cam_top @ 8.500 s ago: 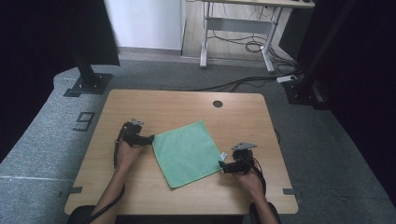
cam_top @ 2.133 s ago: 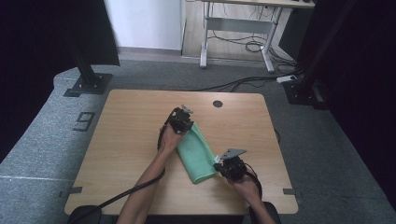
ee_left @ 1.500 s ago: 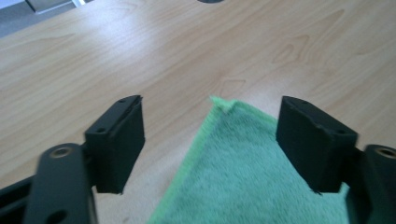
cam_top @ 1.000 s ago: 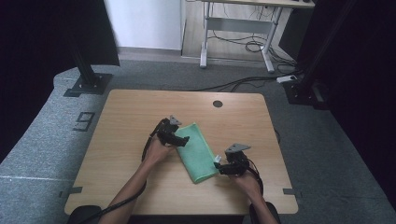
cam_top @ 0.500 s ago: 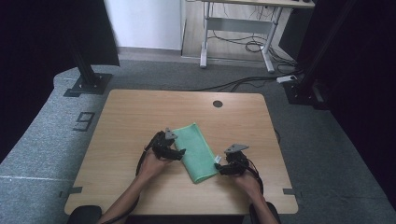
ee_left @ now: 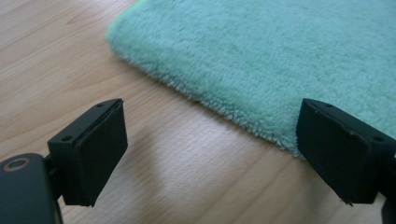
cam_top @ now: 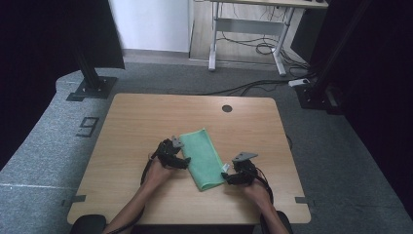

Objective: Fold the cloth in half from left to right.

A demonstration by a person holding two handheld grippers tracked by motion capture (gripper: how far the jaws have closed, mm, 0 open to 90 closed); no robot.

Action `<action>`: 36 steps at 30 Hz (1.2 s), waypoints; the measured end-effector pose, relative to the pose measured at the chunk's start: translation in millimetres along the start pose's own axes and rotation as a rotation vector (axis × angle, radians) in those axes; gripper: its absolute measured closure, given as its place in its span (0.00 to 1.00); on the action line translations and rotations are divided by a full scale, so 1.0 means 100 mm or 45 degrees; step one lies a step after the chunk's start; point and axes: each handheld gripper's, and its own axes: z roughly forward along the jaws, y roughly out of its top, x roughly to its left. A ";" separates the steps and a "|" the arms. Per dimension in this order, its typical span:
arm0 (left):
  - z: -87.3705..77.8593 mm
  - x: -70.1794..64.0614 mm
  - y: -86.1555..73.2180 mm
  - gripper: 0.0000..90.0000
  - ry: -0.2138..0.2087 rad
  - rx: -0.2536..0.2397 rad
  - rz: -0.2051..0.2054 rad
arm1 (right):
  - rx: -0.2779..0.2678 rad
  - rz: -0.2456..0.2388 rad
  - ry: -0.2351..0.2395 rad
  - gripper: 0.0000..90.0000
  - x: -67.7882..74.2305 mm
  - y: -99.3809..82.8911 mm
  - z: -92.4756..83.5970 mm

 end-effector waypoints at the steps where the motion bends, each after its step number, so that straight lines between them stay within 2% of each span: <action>1: 0.00 0.02 0.00 0.10 -0.002 0.001 -0.004 | 0.000 -0.004 0.007 0.32 0.01 0.00 0.00; 8: 0.02 0.15 0.01 0.10 0.007 0.008 -0.017 | -0.003 -0.052 0.033 0.31 0.18 0.06 0.06; 21: 0.10 0.37 0.09 0.09 0.049 0.022 -0.019 | -0.036 -0.050 0.030 0.27 0.44 0.19 0.23; 26: 0.13 0.41 0.11 0.08 0.063 0.025 -0.027 | -0.033 -0.071 0.016 0.26 0.48 0.25 0.28; 33: 0.12 0.41 0.11 0.09 0.067 0.027 -0.027 | -0.032 -0.066 0.018 0.27 0.47 0.25 0.29; 36: 0.11 0.39 0.12 0.09 0.076 0.025 -0.025 | -0.033 -0.091 0.007 0.27 0.49 0.26 0.28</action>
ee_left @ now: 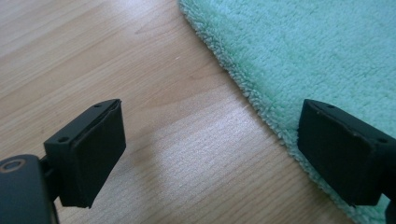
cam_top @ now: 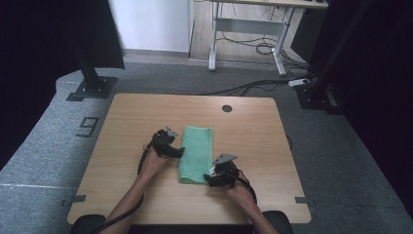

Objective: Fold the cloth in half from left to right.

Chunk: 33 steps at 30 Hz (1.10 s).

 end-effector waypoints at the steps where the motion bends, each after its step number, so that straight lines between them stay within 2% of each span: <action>1: 0.00 0.00 0.00 0.10 0.000 0.000 0.000 | 0.000 0.000 0.000 0.27 0.00 0.00 0.00; 3: -0.02 -0.01 0.00 0.10 -0.007 -0.002 -0.001 | -0.013 -0.015 0.003 0.27 0.00 0.01 -0.03; 6: -0.10 -0.03 0.01 0.10 -0.036 -0.035 -0.015 | -0.037 0.005 0.023 0.25 -0.02 0.02 -0.07; 10: -0.19 -0.06 0.01 0.10 -0.066 -0.053 -0.004 | -0.042 0.023 0.033 0.21 -0.08 0.02 -0.11; 12: -0.28 -0.08 -0.02 0.09 -0.097 -0.078 -0.007 | -0.046 0.033 0.028 0.18 -0.12 0.01 -0.13; 17: -0.42 -0.10 -0.09 0.08 -0.115 -0.094 0.000 | -0.061 0.057 0.025 0.16 -0.19 0.01 -0.19; 18: -0.49 -0.09 -0.13 0.07 -0.121 -0.092 0.006 | -0.065 0.061 0.022 0.15 -0.23 0.01 -0.23; 24: -0.67 -0.09 -0.29 0.04 -0.138 -0.088 0.009 | -0.070 0.084 0.015 0.13 -0.33 -0.01 -0.32; 33: -0.80 -0.08 -0.55 0.00 -0.129 -0.072 0.017 | -0.062 0.096 -0.017 0.03 -0.42 -0.07 -0.40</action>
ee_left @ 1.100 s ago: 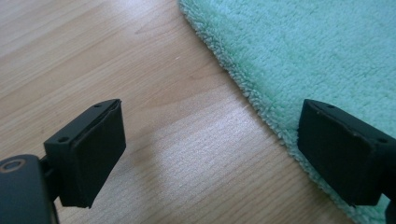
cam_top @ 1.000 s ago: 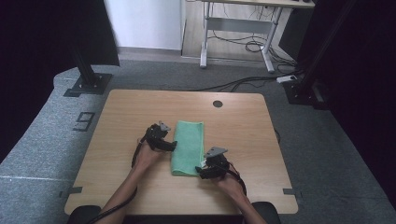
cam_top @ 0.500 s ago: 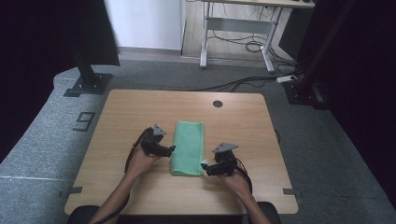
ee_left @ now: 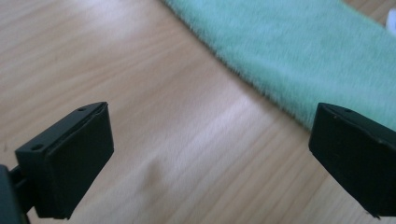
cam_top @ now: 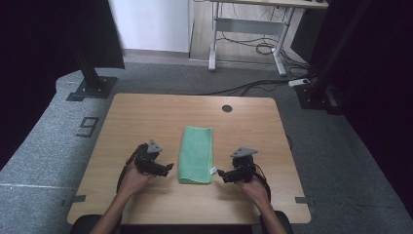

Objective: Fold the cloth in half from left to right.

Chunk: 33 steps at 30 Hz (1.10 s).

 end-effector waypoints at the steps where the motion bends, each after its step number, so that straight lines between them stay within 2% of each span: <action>1: -0.02 0.01 -0.08 0.00 0.014 0.004 0.001 | 0.001 0.006 -0.017 0.00 -0.03 -0.02 -0.01; 2: -0.02 0.01 -0.08 0.00 0.014 0.004 0.001 | 0.001 0.006 -0.017 0.00 -0.03 -0.02 -0.01; 6: -0.05 0.06 -0.26 0.00 0.025 0.021 -0.015 | -0.002 0.017 -0.035 0.00 -0.10 -0.07 -0.05; 11: -0.05 0.10 -0.36 0.00 0.029 0.037 -0.026 | 0.015 0.031 -0.054 0.00 -0.19 -0.14 -0.07; 20: 0.02 0.11 -0.43 0.00 0.025 0.058 -0.028 | 0.053 0.071 -0.073 0.00 -0.28 -0.28 0.00; 22: 0.02 0.13 -0.45 0.00 0.008 0.050 -0.051 | 0.052 0.074 -0.080 0.00 -0.30 -0.32 0.03; 27: 0.03 0.15 -0.45 0.00 -0.012 0.056 -0.060 | 0.068 0.080 -0.093 0.00 -0.32 -0.37 0.08; 33: 0.03 0.15 -0.45 0.00 -0.014 0.061 -0.071 | 0.053 0.089 -0.120 0.00 -0.32 -0.37 0.10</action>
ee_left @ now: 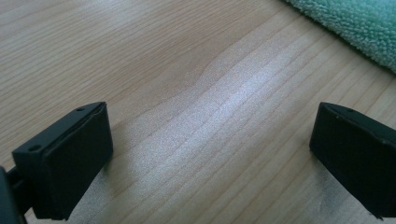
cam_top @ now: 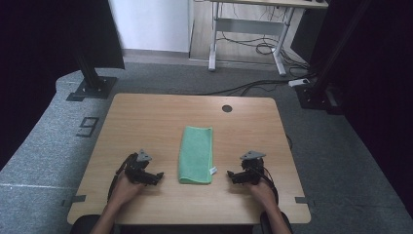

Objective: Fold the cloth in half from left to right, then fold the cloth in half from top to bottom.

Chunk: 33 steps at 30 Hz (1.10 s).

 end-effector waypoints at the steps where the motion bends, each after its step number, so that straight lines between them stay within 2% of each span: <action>1: 0.00 0.00 0.00 0.00 0.002 0.001 -0.001 | 0.000 0.001 -0.001 0.00 0.00 0.00 0.00; 9: 0.00 -0.02 0.00 0.00 0.017 -0.002 -0.028 | 0.000 0.000 -0.001 0.00 0.00 0.00 0.00; 17: 0.02 -0.01 0.02 0.00 0.011 -0.004 -0.018 | 0.000 0.013 -0.014 0.00 0.01 0.00 0.00; 27: 0.03 -0.03 0.10 0.00 0.017 -0.006 0.008 | 0.035 -0.007 0.012 0.00 0.05 0.04 0.00; 33: 0.05 -0.05 0.19 0.00 0.009 -0.013 0.013 | 0.003 -0.020 0.046 0.00 0.14 0.10 0.00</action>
